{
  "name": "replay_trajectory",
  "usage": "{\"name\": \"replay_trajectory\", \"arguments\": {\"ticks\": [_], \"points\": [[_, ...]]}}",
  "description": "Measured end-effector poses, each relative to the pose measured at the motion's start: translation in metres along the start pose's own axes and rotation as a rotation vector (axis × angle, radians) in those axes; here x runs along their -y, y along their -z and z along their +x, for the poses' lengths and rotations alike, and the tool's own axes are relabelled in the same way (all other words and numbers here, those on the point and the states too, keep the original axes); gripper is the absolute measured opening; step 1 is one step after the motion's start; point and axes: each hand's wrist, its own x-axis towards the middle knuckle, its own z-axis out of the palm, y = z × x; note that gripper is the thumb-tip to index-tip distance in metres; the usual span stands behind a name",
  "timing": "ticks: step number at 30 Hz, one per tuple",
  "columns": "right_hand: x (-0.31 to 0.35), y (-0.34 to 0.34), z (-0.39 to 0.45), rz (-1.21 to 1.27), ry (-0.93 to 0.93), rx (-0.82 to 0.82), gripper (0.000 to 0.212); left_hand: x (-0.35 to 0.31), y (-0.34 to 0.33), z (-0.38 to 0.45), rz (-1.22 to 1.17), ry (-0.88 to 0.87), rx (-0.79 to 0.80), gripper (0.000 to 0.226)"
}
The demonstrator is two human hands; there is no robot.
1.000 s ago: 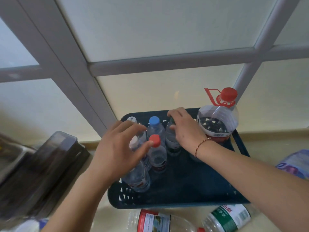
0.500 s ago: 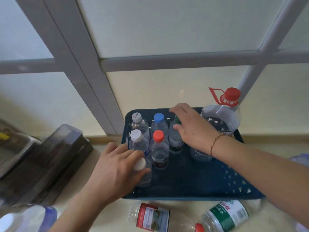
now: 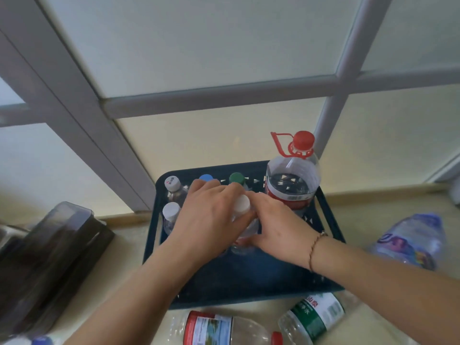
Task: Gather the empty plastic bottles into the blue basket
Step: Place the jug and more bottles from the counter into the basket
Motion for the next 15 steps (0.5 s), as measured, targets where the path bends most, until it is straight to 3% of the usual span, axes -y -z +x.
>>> {"name": "replay_trajectory", "arguments": {"ticks": [4,11,15], "points": [[-0.018,-0.018,0.021,-0.013,-0.035,-0.065,0.063,0.008,-0.020,0.013,0.073,0.010,0.006,0.032],[-0.030,-0.032,0.019,-0.033,-0.096,0.024,0.064,0.016,-0.039,0.011,0.154,-0.011,0.112,0.032],[-0.031,-0.031,0.014,-0.009,-0.120,0.015,0.070,0.007,-0.036,0.011,0.218,0.074,0.211,0.030]]}}
